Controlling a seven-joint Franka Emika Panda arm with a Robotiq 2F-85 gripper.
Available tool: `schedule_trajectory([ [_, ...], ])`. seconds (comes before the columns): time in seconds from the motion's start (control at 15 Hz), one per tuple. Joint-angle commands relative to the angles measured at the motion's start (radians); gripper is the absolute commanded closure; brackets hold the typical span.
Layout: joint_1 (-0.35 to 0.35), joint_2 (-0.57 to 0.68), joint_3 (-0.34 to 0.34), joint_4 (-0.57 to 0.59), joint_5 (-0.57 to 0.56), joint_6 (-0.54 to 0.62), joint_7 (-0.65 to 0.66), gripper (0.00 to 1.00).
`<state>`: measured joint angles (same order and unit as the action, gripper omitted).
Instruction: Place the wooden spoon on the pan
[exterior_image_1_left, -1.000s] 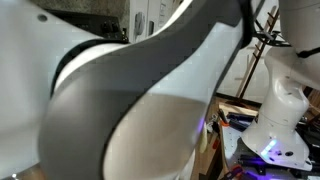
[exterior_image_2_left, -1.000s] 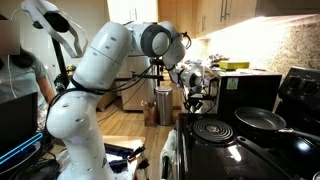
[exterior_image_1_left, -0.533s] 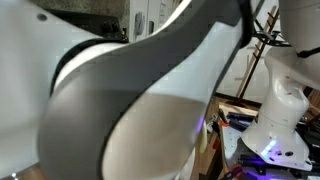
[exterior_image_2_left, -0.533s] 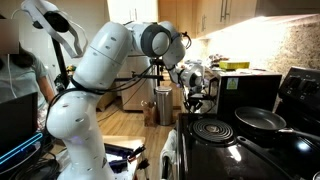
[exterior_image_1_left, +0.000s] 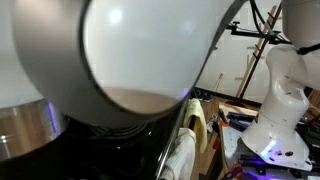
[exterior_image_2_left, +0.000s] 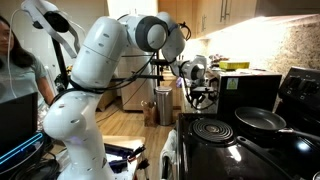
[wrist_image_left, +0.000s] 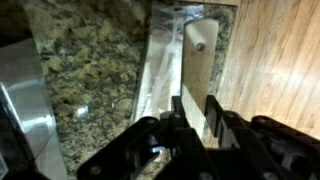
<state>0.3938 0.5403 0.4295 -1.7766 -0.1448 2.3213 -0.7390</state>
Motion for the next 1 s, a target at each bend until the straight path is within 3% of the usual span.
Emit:
schedule_trajectory([
  [0.0,-0.099,-0.094,0.085,-0.09,0.158,-0.027,-0.114,0.91],
  [0.2,-0.15,-0.153,0.125,-0.165,0.332,-0.085,-0.16,0.91],
  [0.4,-0.162,-0.243,0.11,-0.264,0.451,-0.158,-0.111,0.91],
  [0.93,-0.124,-0.511,-0.035,-0.413,0.351,-0.462,0.182,0.91],
])
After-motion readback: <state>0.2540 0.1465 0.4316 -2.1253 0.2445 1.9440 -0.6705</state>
